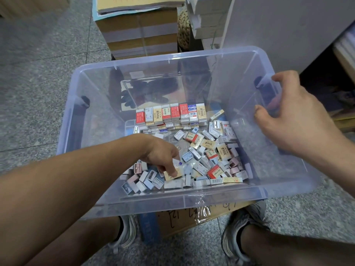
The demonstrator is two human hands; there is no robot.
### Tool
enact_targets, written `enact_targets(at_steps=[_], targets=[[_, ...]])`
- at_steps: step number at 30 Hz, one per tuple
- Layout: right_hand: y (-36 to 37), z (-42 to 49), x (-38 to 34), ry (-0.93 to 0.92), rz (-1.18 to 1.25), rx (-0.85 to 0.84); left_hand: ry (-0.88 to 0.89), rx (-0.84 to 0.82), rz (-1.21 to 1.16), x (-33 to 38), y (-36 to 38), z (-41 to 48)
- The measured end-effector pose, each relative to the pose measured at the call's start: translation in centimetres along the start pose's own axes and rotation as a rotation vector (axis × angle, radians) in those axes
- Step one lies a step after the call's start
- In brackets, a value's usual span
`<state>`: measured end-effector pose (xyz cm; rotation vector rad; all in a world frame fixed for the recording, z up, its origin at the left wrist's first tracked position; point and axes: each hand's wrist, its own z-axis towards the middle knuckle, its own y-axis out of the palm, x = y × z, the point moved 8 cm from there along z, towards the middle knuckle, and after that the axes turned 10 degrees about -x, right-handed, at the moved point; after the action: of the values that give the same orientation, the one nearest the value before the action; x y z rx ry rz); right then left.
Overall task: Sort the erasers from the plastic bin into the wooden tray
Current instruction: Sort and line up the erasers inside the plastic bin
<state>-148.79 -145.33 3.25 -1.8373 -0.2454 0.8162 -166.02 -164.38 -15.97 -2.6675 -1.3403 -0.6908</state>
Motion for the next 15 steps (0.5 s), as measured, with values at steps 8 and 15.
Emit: enact_targets(at_steps=[8, 15], targets=[[0.03, 0.10, -0.01, -0.006, 0.020, 0.009, 0.014, -0.028, -0.138, -0.20, 0.10, 0.43], [0.09, 0.22, -0.01, -0.001, 0.022, 0.005, -0.041, 0.024, 0.041, 0.51, 0.73, 0.49]])
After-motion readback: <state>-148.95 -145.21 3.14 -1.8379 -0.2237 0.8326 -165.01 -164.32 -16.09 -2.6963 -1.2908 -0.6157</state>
